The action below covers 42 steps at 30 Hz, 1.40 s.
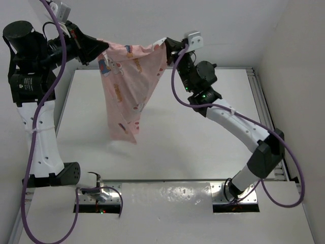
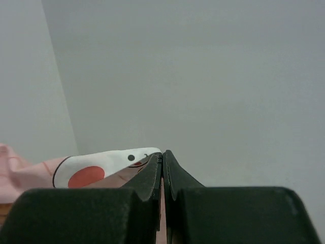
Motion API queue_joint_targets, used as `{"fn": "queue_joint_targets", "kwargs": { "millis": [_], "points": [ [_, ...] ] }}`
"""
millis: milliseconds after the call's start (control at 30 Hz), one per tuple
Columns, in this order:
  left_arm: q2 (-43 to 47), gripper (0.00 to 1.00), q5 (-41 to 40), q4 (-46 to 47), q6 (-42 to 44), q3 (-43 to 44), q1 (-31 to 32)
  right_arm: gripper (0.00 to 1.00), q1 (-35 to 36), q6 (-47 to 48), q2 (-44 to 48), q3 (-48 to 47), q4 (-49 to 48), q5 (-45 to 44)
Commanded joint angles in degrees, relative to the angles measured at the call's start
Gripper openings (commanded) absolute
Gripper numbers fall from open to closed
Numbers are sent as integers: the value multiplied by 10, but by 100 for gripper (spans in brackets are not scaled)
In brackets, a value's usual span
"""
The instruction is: Put the pillow into the pillowcase
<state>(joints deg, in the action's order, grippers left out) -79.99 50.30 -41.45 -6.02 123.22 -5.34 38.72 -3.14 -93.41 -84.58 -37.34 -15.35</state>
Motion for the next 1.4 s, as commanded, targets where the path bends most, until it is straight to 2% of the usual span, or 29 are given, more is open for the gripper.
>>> {"fn": "queue_joint_targets", "kwargs": {
  "millis": [0, 100, 233, 367, 500, 600, 633, 667, 700, 733, 767, 833, 867, 900, 967, 1000, 1067, 1100, 1233, 1367],
  "points": [
    [-4, 0, 14, 127, -37, 6, -4, 0, -5, 22, 67, 31, -12, 32],
    [-17, 0, 23, 176, -77, -16, -5, 0, -1, 50, 91, 41, -7, 35],
    [-51, 0, -12, 221, -96, -37, -10, 0, -6, 92, 101, -16, 30, 16],
    [-91, 0, 2, 233, -116, -36, 3, 0, -8, 124, 128, -40, 60, 14],
    [-113, 0, 6, 220, -106, -5, 32, 0, -12, 128, 172, -15, 97, 30],
    [-126, 0, -5, 197, -91, -2, 47, 0, -17, 118, 190, 24, 191, 93],
    [-127, 0, -6, 192, -86, 0, 47, 1, -17, 108, 190, 34, 260, 109],
    [-131, 0, -7, 182, -78, 10, 66, 9, -17, 94, 184, 41, 289, 146],
    [-133, 0, -6, 179, -75, 15, 69, 42, -19, 72, 182, 67, 312, 169],
    [-134, 0, -3, 177, -75, 20, 71, 64, -21, 56, 181, 90, 324, 191],
    [-135, 0, 4, 176, -78, 31, 71, 79, -23, 37, 182, 116, 315, 220],
    [-134, 0, 15, 172, -75, 43, 71, 98, -42, -71, 180, 224, 243, 345],
    [-132, 0, 15, 172, -74, 46, 71, 99, -42, -71, 177, 224, 211, 345],
    [-129, 0, 22, 168, -72, 47, 70, 99, -52, -128, 175, 269, 139, 390],
    [-120, 0, 30, 161, -66, 47, 71, 99, -72, -185, 165, 305, 64, 415],
    [-117, 0, 37, 154, -64, 46, 71, 99, -94, -247, 151, 332, -14, 427],
    [-104, 0, 44, 138, -48, 42, 73, 99, -141, -315, 130, 348, -92, 458],
    [-95, 0, 44, 130, -42, 40, 75, 99, -156, -383, 103, 354, -161, 466],
    [-81, 0, 43, 96, -1, 40, 85, 99, -214, -476, 37, 326, -241, 532],
    [-76, 0, 38, 79, 13, 40, 91, 99, -227, -448, 32, 338, -251, 535]
  ]
}}
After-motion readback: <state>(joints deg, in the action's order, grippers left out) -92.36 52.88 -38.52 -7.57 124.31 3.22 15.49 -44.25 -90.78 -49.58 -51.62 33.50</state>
